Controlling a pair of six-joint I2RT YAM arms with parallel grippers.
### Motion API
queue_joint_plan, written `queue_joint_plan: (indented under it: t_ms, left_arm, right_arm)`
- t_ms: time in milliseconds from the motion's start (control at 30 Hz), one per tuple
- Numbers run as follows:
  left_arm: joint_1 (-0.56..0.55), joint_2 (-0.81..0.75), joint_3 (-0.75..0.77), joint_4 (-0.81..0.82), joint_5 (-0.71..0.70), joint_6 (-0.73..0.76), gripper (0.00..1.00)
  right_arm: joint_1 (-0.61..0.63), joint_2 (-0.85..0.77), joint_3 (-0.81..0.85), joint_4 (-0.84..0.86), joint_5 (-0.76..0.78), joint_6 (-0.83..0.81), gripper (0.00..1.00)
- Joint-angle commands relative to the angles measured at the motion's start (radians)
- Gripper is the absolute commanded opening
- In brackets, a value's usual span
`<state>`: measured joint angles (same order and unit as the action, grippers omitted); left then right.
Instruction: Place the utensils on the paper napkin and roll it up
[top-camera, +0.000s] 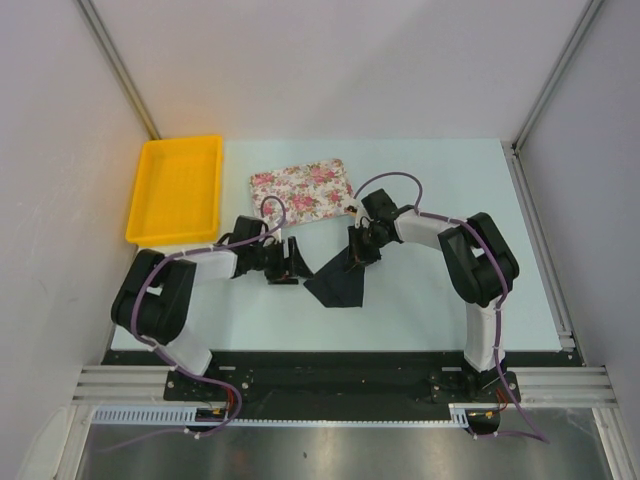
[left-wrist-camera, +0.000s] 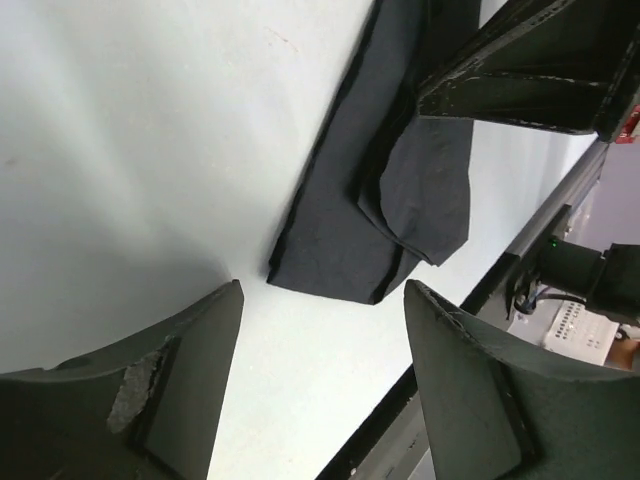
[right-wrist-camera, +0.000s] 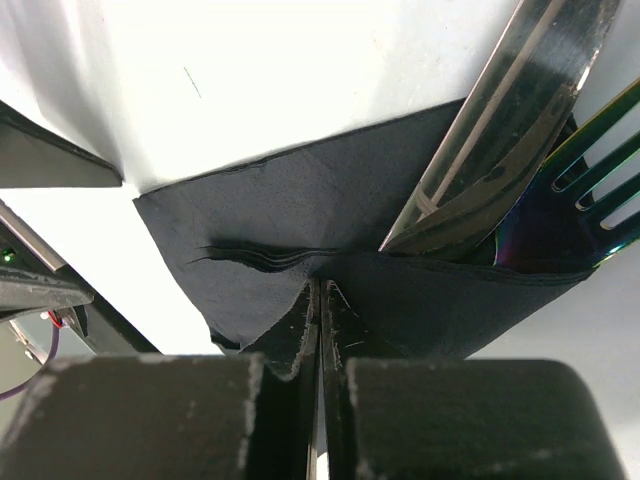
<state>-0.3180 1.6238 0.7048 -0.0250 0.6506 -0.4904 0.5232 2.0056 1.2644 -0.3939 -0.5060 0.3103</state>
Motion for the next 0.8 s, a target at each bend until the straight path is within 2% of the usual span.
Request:
queue_joint_plan:
  t_ms: [0,167,300,600,700,767]
  left_arm:
    - [-0.012,0.071,-0.022,0.002,0.003,0.001,0.72]
    - [-0.075,0.174,-0.010,0.149,0.092,-0.100,0.69]
    - [-0.104,0.215,0.002,0.343,0.156,-0.191,0.69]
    - [-0.131,0.263,0.104,0.347,0.080,-0.120,0.72]
    - [-0.130,0.283,0.108,0.336,0.105,-0.093,0.73]
    - [-0.127,0.289,0.104,0.307,0.129,-0.073,0.69]
  right_arm:
    - [0.023,0.078,-0.042,0.021,0.087,-0.028,0.00]
    - [0.023,0.085,-0.036,0.018,0.086,-0.025,0.00]
    - [0.021,0.090,-0.033,0.018,0.081,-0.019,0.00]
    - [0.021,0.093,-0.036,0.023,0.080,-0.017,0.00]
    - [0.018,0.096,-0.036,0.021,0.077,-0.013,0.00]
    - [0.018,0.097,-0.037,0.021,0.077,-0.011,0.00]
